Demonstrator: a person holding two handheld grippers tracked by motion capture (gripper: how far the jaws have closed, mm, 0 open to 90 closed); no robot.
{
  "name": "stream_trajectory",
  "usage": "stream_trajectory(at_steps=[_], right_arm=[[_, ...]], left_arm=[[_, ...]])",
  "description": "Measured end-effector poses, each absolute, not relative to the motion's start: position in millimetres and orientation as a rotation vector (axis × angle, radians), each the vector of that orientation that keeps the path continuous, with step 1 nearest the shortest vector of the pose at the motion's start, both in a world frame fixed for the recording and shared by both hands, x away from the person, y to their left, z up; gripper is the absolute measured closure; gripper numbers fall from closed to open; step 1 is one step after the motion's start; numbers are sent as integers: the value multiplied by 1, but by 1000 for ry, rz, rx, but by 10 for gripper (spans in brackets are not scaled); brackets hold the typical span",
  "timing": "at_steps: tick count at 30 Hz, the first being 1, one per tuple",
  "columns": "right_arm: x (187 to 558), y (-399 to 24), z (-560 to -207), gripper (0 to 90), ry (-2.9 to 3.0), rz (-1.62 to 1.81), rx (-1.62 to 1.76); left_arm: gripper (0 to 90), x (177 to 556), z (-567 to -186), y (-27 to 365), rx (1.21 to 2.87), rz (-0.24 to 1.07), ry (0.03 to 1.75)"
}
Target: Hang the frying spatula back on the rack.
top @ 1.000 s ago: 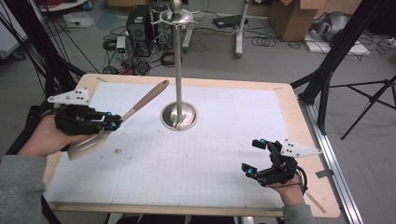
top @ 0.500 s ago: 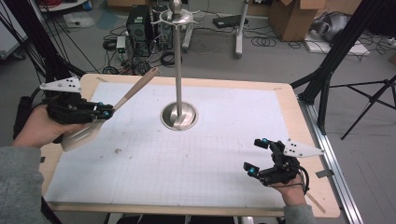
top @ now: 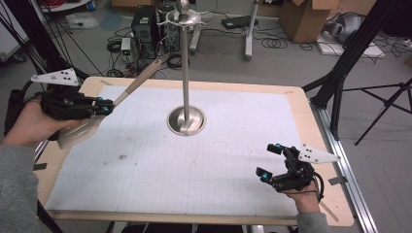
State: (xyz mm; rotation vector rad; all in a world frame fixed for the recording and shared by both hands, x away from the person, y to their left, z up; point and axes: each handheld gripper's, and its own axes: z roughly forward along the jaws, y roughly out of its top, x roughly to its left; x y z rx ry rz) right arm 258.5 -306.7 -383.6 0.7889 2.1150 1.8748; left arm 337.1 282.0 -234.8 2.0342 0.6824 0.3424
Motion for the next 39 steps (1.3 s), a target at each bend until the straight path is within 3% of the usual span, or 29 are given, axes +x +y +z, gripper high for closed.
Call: stream_trajectory(at_steps=[39], right_arm=[[268, -310, -386, 11, 2113, 1912, 786]], left_arm=[[773, 352, -183, 289, 1921, 399, 623]])
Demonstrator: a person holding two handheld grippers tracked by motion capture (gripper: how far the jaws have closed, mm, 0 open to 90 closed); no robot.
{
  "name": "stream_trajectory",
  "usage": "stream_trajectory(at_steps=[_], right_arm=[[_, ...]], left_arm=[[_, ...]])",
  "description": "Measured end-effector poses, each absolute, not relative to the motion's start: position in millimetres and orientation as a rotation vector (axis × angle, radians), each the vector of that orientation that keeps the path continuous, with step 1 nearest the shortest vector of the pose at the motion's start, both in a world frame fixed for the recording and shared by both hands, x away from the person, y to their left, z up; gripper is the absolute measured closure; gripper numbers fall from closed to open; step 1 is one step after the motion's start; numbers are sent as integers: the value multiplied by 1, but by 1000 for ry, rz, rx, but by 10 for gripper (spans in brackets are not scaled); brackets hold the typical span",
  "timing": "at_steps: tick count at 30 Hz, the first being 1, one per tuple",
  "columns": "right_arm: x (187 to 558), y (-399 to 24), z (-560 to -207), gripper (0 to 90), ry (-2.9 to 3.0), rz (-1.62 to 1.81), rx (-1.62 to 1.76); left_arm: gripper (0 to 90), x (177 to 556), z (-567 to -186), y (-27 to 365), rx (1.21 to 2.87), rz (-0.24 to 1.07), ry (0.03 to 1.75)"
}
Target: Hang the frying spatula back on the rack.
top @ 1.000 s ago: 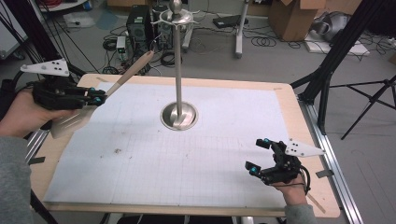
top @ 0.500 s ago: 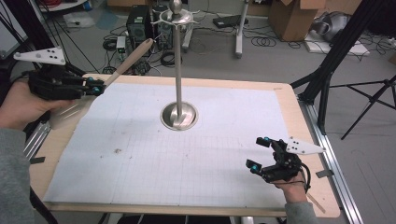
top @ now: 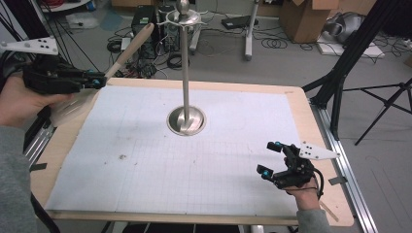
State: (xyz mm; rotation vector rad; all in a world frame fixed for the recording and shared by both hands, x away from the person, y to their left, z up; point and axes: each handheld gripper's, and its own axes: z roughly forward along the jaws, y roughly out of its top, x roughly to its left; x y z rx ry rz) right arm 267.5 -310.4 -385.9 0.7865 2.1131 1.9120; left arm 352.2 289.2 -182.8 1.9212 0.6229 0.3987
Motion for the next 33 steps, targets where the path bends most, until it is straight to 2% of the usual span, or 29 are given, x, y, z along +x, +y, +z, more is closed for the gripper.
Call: stream_trajectory(at_steps=[33], right_arm=[[264, -316, -385, 11, 2097, 1908, 794]], left_arm=[[773, 364, -183, 277, 1914, 413, 614]])
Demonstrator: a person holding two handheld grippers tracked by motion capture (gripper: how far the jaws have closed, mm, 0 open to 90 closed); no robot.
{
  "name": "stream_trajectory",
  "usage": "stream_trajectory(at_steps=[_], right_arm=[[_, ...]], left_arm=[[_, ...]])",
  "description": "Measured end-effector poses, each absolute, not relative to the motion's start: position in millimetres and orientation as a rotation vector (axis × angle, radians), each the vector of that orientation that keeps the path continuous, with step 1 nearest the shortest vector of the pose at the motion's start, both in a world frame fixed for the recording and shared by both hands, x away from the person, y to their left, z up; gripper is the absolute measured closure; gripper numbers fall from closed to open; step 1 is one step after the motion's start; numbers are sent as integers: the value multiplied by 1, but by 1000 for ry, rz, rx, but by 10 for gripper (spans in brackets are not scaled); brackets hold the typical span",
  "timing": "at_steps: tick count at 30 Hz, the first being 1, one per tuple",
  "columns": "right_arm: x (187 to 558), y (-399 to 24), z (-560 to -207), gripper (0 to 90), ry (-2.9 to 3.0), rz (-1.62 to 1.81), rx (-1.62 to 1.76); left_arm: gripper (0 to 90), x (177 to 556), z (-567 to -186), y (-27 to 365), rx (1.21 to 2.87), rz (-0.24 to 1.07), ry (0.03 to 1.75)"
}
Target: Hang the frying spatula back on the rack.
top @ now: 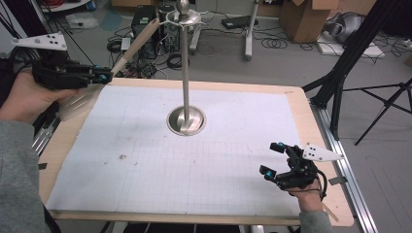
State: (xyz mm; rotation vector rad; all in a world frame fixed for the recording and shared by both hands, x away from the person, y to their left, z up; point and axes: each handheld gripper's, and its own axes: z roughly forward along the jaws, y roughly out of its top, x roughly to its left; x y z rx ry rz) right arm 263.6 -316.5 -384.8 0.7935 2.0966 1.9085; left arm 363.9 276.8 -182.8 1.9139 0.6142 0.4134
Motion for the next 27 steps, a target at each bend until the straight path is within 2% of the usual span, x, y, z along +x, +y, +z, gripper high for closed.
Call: stream_trajectory(at_steps=[27], right_arm=[[263, -316, -385, 11, 2104, 1908, 797]], left_arm=[[773, 378, -201, 251, 1958, 394, 619]])
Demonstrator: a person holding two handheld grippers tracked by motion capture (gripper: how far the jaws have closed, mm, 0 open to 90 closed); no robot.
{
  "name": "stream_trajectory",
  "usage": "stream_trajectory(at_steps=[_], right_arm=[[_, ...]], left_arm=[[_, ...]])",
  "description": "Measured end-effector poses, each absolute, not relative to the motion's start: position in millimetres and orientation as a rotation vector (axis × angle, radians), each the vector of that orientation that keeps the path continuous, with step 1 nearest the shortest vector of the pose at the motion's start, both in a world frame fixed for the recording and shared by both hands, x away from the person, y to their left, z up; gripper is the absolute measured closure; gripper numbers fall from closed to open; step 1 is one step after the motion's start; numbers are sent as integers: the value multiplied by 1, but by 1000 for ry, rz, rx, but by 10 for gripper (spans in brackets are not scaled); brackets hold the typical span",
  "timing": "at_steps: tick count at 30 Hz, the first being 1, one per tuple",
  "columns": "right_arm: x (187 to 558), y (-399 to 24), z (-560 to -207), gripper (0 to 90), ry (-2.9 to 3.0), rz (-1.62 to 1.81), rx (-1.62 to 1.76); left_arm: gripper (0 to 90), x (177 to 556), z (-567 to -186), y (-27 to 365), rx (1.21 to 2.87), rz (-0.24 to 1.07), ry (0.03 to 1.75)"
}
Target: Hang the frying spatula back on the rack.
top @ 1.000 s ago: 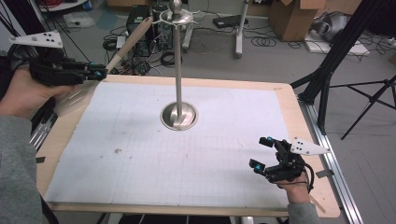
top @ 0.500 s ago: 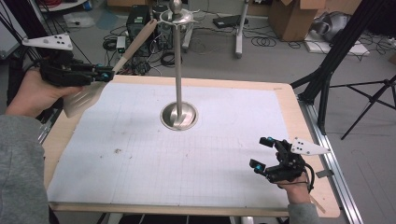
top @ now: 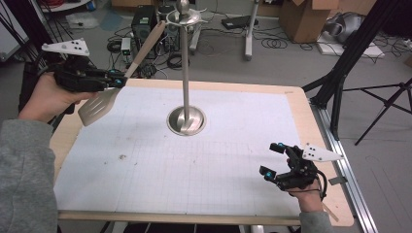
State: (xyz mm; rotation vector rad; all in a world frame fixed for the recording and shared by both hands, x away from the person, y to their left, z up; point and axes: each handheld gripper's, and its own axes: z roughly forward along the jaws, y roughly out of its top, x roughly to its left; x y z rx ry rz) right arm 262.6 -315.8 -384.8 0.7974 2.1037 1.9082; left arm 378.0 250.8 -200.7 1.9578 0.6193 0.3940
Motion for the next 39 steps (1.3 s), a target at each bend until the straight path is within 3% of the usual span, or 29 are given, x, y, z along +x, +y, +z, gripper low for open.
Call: stream_trajectory(at_steps=[39], right_arm=[[259, -314, -382, 11, 2114, 1934, 770]], left_arm=[[772, 402, -225, 200, 2034, 462, 677]])
